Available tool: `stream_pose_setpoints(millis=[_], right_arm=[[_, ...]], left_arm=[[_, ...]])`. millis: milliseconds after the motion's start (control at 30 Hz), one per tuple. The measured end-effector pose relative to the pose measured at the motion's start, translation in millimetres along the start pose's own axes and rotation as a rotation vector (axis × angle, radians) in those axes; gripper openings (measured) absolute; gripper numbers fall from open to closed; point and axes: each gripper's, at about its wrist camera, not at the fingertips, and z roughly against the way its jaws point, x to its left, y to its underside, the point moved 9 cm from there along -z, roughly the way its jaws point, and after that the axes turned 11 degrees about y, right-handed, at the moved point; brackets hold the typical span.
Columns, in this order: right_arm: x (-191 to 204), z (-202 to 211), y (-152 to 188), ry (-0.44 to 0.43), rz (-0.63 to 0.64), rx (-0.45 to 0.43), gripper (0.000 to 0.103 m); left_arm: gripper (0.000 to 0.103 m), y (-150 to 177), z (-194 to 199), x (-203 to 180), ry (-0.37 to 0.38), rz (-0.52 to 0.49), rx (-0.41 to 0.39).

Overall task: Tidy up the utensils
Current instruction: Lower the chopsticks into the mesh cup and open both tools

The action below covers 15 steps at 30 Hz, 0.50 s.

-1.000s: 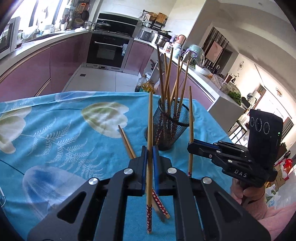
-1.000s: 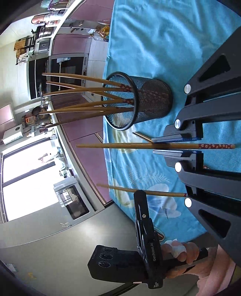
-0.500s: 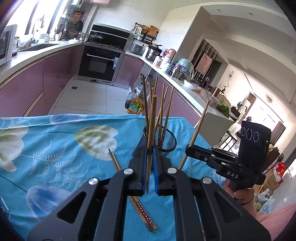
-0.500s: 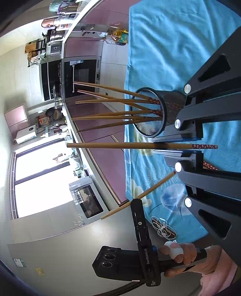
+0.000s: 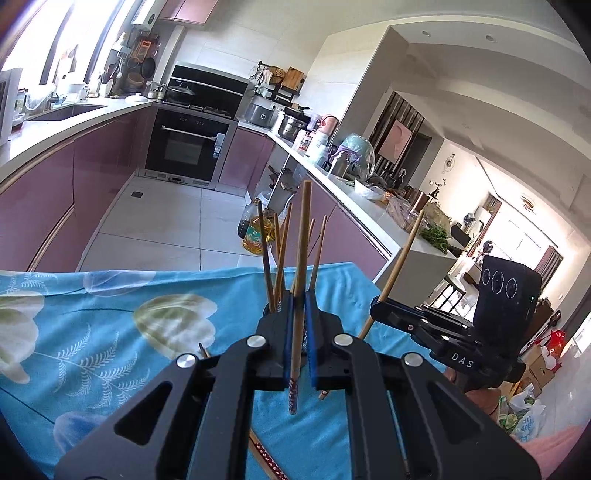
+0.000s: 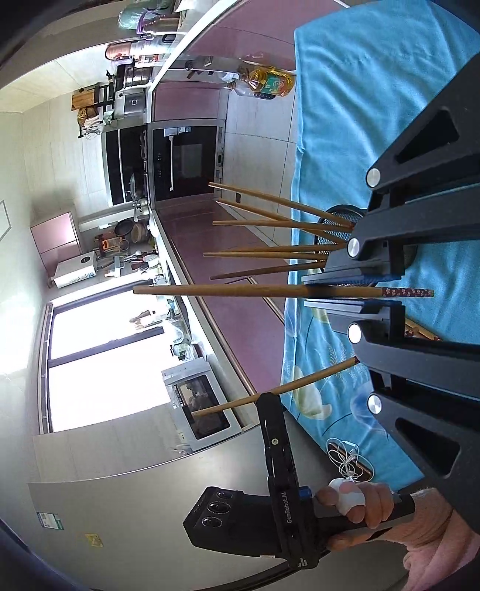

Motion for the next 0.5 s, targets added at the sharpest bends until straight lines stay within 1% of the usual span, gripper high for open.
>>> stream_pose_setpoints(millis=[367,500], right_arm=[[-8,4,-24,0.01,-0.012,-0.052,0.006],[-10,4,-28,0.013,-0.014,-0.06,0.006]], left_arm=[[0.007,-36,1,-21,0.02,-0.047,-0.054],[0.007,-43,-4,-25,0.024,-0.052,-0.061]])
